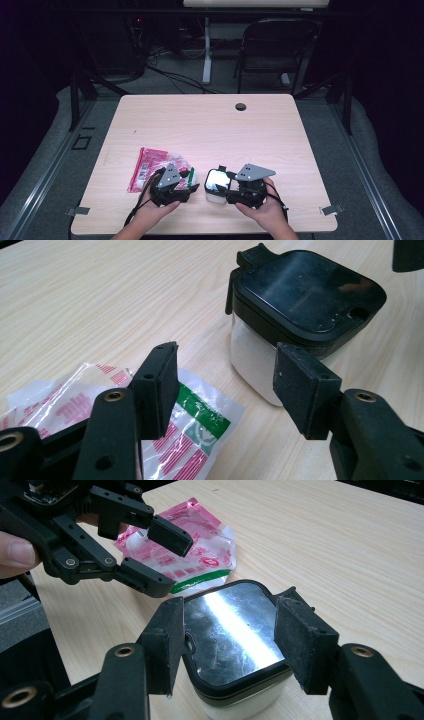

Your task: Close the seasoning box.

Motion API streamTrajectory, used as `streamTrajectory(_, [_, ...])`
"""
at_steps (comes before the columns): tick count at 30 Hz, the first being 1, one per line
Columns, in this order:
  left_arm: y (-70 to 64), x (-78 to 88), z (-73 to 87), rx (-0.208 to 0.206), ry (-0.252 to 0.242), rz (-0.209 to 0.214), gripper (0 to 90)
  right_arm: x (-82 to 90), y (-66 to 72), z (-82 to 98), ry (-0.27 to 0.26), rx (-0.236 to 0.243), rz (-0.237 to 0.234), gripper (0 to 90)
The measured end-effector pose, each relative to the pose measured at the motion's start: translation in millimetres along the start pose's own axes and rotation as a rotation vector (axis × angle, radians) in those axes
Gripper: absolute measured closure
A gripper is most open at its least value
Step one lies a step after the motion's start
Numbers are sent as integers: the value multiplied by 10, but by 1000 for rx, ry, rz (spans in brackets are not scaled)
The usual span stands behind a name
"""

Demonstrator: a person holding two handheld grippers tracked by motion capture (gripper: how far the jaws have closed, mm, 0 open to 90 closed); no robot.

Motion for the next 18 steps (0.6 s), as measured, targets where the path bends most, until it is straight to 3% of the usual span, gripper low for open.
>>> streamTrajectory(4, [37,28,-12,27,-15,3,435,5,7,-13,-6,4,1,440])
streamTrajectory(13, [135,91,-11,46,-24,-24,429,15,-18,-29,-18,3,12,431])
streamTrajectory(18, [228,139,4,65,-24,-44,424,37,-69,-45,-31,-24,22,421])
Point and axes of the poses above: each handheld gripper's, and its own axes: x roughly backward along the jaws, z roughly out of its underside, y roughly to its left, the point moved 8 cm from there along -x, roughly forward along the jaws, and after that the axes turned 10 degrees about -x, right-handed, at the moved point
